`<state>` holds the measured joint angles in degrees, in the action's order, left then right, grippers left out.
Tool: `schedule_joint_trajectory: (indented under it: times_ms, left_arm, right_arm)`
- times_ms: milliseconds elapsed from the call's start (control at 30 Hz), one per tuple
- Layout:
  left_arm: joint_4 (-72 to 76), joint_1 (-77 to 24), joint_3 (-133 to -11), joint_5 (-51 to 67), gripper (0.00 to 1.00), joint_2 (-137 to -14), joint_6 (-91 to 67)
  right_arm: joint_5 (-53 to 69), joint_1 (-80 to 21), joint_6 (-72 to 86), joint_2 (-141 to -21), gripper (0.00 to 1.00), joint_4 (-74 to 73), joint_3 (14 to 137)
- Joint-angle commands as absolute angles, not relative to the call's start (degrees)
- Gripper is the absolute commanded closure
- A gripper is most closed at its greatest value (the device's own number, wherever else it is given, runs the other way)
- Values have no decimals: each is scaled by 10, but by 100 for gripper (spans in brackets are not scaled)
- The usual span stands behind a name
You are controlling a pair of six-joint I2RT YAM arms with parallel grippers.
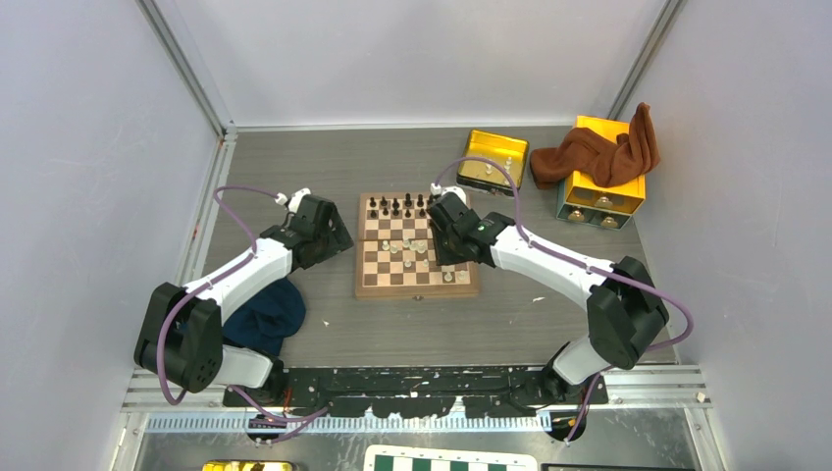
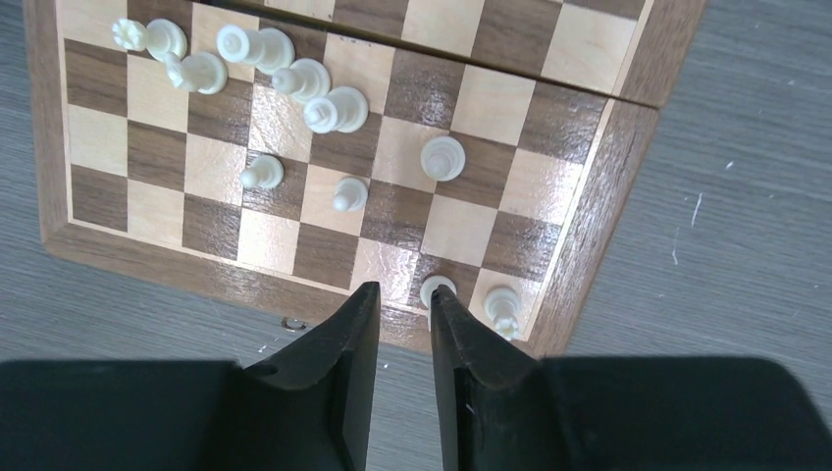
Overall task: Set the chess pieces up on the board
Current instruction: Pick up the chess piece from the chessboard.
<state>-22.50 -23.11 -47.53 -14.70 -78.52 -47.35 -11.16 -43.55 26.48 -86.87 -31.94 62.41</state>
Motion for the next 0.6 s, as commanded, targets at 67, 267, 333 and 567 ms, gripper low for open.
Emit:
schedule_joint_trajectory:
  times_ms: [67, 267, 333, 567]
  left_arm:
    - [-206, -228, -490, -149, 20, -777, -472]
    - [-210, -227, -491, -151, 20, -774, -469]
    - [-211, -228, -491, -152, 20, -772, -469]
    - [-213, -227, -490, -153, 20, -770, -467]
  right_arm:
    - [-135, -433, 232, -888, 68, -315, 669]
    - [-133, -415, 218, -915, 68, -307, 683]
    - [-132, -411, 216, -921, 68, -304, 684]
    - [-119, -401, 212, -939, 67, -293, 687]
